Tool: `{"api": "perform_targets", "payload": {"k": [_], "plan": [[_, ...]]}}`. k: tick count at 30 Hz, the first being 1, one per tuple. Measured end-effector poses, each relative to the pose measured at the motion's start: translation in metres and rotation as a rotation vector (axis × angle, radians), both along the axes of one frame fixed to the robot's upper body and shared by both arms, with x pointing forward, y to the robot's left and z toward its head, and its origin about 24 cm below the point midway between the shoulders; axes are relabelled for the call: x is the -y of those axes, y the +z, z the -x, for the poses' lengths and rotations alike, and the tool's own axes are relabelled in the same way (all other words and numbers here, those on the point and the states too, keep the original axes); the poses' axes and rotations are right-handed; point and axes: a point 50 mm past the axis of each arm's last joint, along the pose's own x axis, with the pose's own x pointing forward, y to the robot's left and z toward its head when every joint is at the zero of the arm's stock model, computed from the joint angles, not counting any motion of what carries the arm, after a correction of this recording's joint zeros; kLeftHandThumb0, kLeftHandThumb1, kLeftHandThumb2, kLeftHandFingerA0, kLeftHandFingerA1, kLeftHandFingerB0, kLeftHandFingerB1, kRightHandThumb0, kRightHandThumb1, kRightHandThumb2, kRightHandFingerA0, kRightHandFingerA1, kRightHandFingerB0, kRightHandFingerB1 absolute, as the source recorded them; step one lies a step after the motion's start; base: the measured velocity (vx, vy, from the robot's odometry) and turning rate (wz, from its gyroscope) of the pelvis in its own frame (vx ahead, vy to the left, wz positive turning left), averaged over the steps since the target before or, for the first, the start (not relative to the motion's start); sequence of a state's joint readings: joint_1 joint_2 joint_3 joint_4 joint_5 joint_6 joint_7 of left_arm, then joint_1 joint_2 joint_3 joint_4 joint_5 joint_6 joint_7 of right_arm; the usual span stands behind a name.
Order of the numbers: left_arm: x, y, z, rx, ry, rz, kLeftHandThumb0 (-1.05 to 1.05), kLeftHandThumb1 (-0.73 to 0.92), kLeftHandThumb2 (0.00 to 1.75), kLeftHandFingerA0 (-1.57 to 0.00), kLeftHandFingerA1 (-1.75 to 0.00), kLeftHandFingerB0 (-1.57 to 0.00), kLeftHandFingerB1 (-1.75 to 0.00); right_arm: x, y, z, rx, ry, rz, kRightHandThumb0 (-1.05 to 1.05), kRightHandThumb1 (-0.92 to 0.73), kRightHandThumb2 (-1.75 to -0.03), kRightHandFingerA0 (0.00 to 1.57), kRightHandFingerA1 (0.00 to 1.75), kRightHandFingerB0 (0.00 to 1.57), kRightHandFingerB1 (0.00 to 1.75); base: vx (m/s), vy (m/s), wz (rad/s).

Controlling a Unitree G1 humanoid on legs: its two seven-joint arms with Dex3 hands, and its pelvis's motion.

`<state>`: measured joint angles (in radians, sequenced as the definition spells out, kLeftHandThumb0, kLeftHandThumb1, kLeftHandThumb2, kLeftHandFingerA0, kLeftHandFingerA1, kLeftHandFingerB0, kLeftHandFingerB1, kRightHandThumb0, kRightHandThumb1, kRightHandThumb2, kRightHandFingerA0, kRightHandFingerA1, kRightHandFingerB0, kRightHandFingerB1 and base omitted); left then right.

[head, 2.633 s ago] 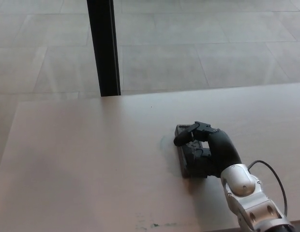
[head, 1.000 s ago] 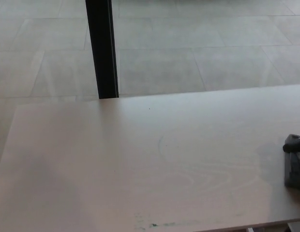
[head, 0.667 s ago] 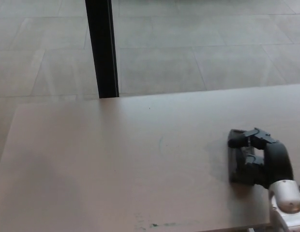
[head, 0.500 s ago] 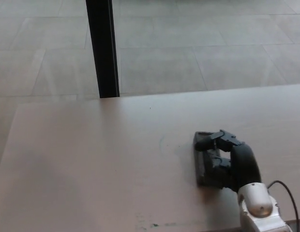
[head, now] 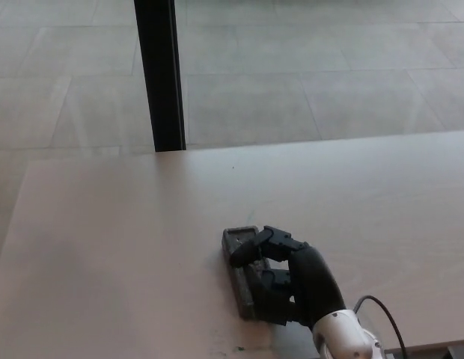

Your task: The robot uses its right hand to hold the eraser kept in the middle of the desk and use it to wipe the desk by swiping its surface twice

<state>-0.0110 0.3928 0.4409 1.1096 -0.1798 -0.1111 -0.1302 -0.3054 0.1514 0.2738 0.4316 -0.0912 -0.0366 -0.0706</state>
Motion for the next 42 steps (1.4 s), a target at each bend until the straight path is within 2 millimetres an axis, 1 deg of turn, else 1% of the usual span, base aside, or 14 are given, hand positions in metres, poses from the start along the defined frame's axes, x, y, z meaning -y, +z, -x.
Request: {"api": "perform_targets", "payload": {"k": [7, 11, 13, 17, 19, 24, 25, 26, 27, 28, 30, 33, 37, 42], "plan": [[0.0, 0.0, -0.001, 0.004, -0.002, 0.0, -0.68, 0.87, 0.66, -0.67, -0.64, -0.46, -0.5, 0.011, 0.004, -0.008, 0.008, -0.036, 0.003, -0.34, -0.71, -0.89, 0.98, 1.75, 0.61, 1.75, 0.0, 0.0, 0.0], [0.0, -0.001, 0.001, -0.001, 0.002, 0.003, -0.69, 0.86, 0.66, -0.68, -0.64, -0.47, -0.51, 0.039, 0.006, -0.021, 0.006, -0.112, 0.043, -0.36, -0.73, -0.84, 1.01, 1.75, 0.68, 1.68, 0.0, 0.0, 0.0], [0.0, -0.001, 0.001, -0.003, 0.004, 0.003, -0.69, 0.87, 0.66, -0.65, -0.62, -0.45, -0.5, 0.051, 0.007, -0.026, 0.003, -0.146, 0.06, -0.37, -0.67, -0.94, 1.05, 1.75, 0.84, 1.51, 0.0, 0.0, 0.0], [0.0, -0.001, 0.001, -0.001, 0.003, 0.004, -0.69, 0.87, 0.66, -0.66, -0.62, -0.45, -0.49, 0.098, 0.006, -0.034, -0.019, -0.267, 0.118, -0.37, -0.64, -0.95, 1.03, 1.75, 0.83, 1.51, 0.0, 0.0, 0.0], [0.0, -0.001, 0.002, -0.003, 0.004, 0.003, -0.68, 0.87, 0.65, -0.65, -0.63, -0.45, -0.5, 0.122, 0.007, -0.035, -0.027, -0.33, 0.146, -0.3, -0.52, -1.11, 1.03, 1.75, 0.86, 1.47, 0.0, 0.0, 0.0], [0.0, 0.0, 0.002, -0.001, 0.002, -0.001, -0.69, 0.87, 0.66, -0.68, -0.64, -0.47, -0.51, 0.176, 0.007, -0.032, -0.055, -0.483, 0.203, -0.35, -0.6, -0.94, 1.02, 1.75, 0.72, 1.62, 0.0, 0.0, 0.0], [0.0, 0.0, 0.002, 0.001, 0.001, -0.002, -0.67, 0.88, 0.67, -0.65, -0.63, -0.46, -0.5, 0.183, 0.007, -0.03, -0.061, -0.504, 0.216, -0.33, -0.53, -1.05, 0.99, 1.75, 0.78, 1.56, 0.0, 0.0, 0.0], [0.0, 0.0, 0.002, 0.003, 0.001, -0.002, -0.67, 0.88, 0.67, -0.66, -0.62, -0.46, -0.5, 0.192, 0.007, -0.029, -0.061, -0.524, 0.227, -0.4, -0.48, -1.1, 1.26, 1.41, 1.02, 1.26, 0.0, 0.0, 0.0], [0.0, 0.0, 0.002, 0.003, 0.001, -0.002, -0.67, 0.88, 0.67, -0.66, -0.62, -0.46, -0.5, 0.197, 0.007, -0.028, -0.061, -0.537, 0.234, -0.4, -0.48, -1.1, 1.26, 1.41, 1.02, 1.26, 0.0, 0.0, 0.0], [0.0, 0.0, 0.002, 0.003, 0.002, -0.003, -0.68, 0.87, 0.66, -0.67, -0.62, -0.47, -0.5, 0.206, 0.007, -0.026, -0.061, -0.558, 0.247, -0.36, -0.56, -1.0, 1.03, 1.75, 0.8, 1.57, 0.0, 0.0, 0.0], [0.0, 0.0, 0.001, 0.005, 0.003, -0.002, -0.69, 0.87, 0.66, -0.67, -0.61, -0.47, -0.5, 0.218, 0.006, -0.022, -0.064, -0.591, 0.263, -0.38, -0.58, -0.96, 1.04, 1.75, 0.75, 1.63, 0.0, 0.0, 0.0], [0.0, 0.0, 0.001, 0.006, 0.004, -0.002, -0.68, 0.88, 0.66, -0.68, -0.63, -0.47, -0.5, 0.231, 0.005, -0.017, -0.07, -0.628, 0.274, -0.37, -0.59, -0.99, 1.01, 1.75, 0.75, 1.53, 0.0, 0.0, 0.0], [-0.001, 0.0, 0.001, 0.007, 0.007, -0.002, -0.71, 0.86, 0.66, -0.69, -0.63, -0.47, -0.5, 0.245, 0.004, -0.012, -0.079, -0.68, 0.268, -0.38, -0.61, -0.86, 1.02, 1.75, 0.65, 1.61, 0.0, 0.0, 0.0], [-0.001, 0.001, 0.001, 0.007, 0.006, -0.003, -0.7, 0.86, 0.66, -0.68, -0.63, -0.47, -0.51, 0.244, 0.003, -0.011, -0.079, -0.694, 0.245, -0.38, -0.56, -1.0, 1.05, 1.75, 0.84, 1.5, 0.0, 0.0, 0.0]]}}
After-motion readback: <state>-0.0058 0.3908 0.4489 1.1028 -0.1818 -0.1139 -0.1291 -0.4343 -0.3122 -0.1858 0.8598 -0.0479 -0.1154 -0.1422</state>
